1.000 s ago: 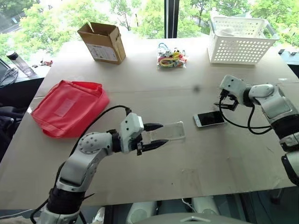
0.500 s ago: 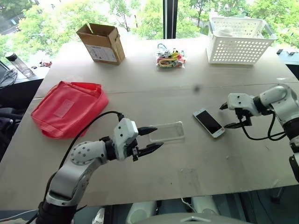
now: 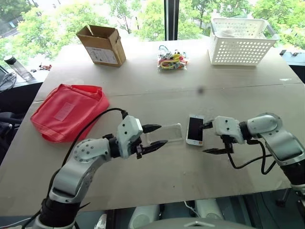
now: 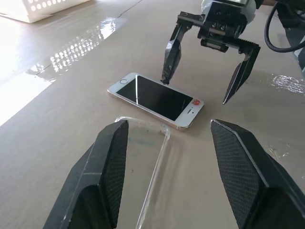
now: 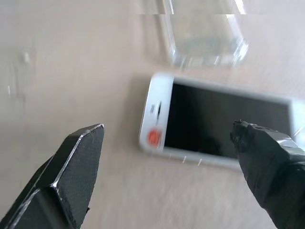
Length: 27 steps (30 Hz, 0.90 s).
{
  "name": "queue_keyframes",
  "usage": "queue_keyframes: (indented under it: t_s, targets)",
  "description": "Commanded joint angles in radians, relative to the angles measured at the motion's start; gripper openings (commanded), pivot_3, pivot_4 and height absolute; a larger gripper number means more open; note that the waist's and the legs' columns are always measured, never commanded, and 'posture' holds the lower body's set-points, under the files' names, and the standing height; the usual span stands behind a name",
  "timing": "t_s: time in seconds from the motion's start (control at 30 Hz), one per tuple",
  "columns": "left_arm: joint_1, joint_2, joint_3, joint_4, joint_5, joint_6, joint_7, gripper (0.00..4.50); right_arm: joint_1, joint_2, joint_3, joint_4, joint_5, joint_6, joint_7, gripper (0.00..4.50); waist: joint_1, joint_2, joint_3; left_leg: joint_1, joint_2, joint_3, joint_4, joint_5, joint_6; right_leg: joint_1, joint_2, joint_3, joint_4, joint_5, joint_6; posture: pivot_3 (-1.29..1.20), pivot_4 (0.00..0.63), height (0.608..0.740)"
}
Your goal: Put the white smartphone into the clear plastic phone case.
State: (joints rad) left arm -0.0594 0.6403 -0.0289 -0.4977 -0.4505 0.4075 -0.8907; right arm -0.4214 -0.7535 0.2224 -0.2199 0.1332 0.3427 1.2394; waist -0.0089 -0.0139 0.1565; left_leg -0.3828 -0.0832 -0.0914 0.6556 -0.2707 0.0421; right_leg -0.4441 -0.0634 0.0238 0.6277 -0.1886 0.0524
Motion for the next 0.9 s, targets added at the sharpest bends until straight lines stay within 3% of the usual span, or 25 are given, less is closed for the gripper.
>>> queue_keyframes:
  t_s: [0.03,0.27,0.37,0.53,0.73,0.9]
  targets:
    - [-0.011,0.013,0.019,0.002,-0.004,-0.011,-0.004,2.76,-0.023,-0.039,-0.052,-0.064,0.023,0.042,-0.021,4.5,0.004,0.0,0.0,0.0,0.0,0.0,0.0,0.0,0.0,0.0,0.0,0.0,0.0,0.0,0.0,0.0,0.15,0.739]
    - [-0.009,0.012,0.016,0.019,0.007,-0.028,0.001,2.76,-0.044,-0.045,-0.039,0.122,-0.112,-0.171,-0.146,4.5,0.02,0.0,0.0,0.0,0.0,0.0,0.0,0.0,0.0,0.0,0.0,-0.001,0.0,0.0,0.0,0.0,0.15,0.739]
    - [0.008,0.013,0.024,0.01,0.01,-0.032,0.009,2.76,-0.053,0.002,-0.033,0.174,-0.113,-0.263,-0.172,4.5,0.017,0.0,0.0,0.0,0.0,0.001,0.0,0.0,0.0,0.0,0.0,-0.001,0.0,0.0,0.0,0.0,0.15,0.739]
    - [0.028,0.015,0.031,0.004,0.017,-0.041,0.008,2.76,-0.151,0.0,0.035,0.281,-0.098,-0.416,0.016,4.5,0.012,0.0,0.0,0.0,0.0,0.002,0.0,0.0,0.0,0.0,0.001,0.001,0.0,0.0,0.0,0.0,0.15,0.739]
    - [0.058,0.005,0.032,0.004,0.036,-0.065,0.022,2.76,-0.39,0.167,0.048,0.546,-0.105,-0.258,-0.051,4.5,-0.009,0.0,0.0,0.003,0.0,0.001,0.002,0.0,0.0,0.003,0.001,0.0,0.0,0.001,-0.002,0.0,0.15,0.739]
    - [0.116,-0.005,0.041,-0.019,0.048,-0.087,0.051,2.76,-0.464,0.255,0.11,0.71,-0.221,-0.319,-0.137,4.5,0.0,0.0,0.0,0.001,0.001,0.001,0.001,0.0,0.0,0.001,0.001,0.0,-0.001,0.001,-0.002,0.0,0.15,0.739]
